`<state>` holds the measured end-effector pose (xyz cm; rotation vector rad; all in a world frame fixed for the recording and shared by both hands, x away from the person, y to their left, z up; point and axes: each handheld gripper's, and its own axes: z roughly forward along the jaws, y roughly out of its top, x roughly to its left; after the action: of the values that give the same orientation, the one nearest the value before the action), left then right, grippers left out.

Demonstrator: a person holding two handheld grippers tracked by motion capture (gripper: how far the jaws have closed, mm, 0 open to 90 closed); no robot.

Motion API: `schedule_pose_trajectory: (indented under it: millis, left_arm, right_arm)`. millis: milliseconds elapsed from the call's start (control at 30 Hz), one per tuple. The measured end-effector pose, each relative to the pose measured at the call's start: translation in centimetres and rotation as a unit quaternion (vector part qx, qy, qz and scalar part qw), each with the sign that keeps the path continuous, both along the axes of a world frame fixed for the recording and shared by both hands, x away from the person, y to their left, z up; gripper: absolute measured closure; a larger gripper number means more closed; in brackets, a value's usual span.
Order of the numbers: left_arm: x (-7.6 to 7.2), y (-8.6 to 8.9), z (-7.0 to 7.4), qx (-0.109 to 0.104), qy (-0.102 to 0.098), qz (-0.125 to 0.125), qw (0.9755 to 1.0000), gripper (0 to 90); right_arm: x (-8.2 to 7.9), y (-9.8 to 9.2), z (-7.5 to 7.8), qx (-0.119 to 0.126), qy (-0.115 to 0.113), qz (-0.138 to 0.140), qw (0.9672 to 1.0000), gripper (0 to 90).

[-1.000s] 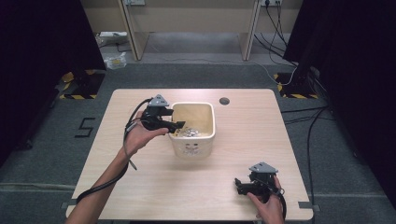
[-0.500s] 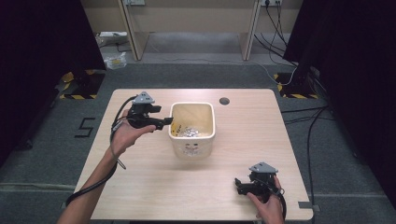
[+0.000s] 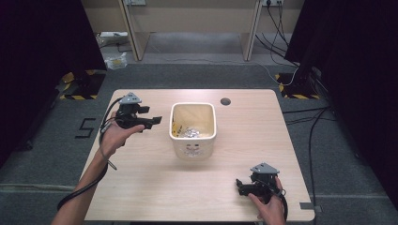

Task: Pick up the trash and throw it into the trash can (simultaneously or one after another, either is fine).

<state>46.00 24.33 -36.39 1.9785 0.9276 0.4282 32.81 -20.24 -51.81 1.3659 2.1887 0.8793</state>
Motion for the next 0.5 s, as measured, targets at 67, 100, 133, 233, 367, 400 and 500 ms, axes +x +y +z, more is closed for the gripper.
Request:
schedule_pose_trajectory:
  millis: [67,100,133,233,367,400,500]
  left_arm:
    - [0.1,0.1,-0.2,0.000,0.001,0.002,1.0000,28.5]
    - [0.1,0.2,-0.4,0.000,0.002,0.003,1.0000,28.5]
    - [0.3,0.4,-0.8,-0.001,0.005,0.008,1.0000,28.6]
    - [0.5,0.5,-1.2,0.002,0.008,0.010,0.9999,28.7]
    - [0.7,0.6,-1.6,0.001,0.009,0.014,0.9999,28.8]
    - [0.8,0.6,-1.7,0.004,0.011,0.016,0.9998,28.8]
    - [1.0,0.8,-2.1,0.006,0.011,0.021,0.9997,28.9]
  right_arm:
    - [0.0,0.0,0.0,0.000,0.000,0.000,1.0000,1.0]
    - [0.0,0.0,0.0,0.000,0.000,0.000,1.0000,0.9]
    - [0.0,0.0,0.0,0.000,0.000,0.000,1.0000,0.9]
    - [0.0,0.0,0.0,0.000,0.000,0.000,1.0000,1.0]
    - [0.0,0.0,0.0,0.000,0.000,0.000,1.0000,0.9]
    - [0.0,0.0,0.0,0.000,0.000,0.000,1.0000,0.9]
    - [0.0,0.0,0.0,0.000,0.001,0.000,1.0000,0.9]
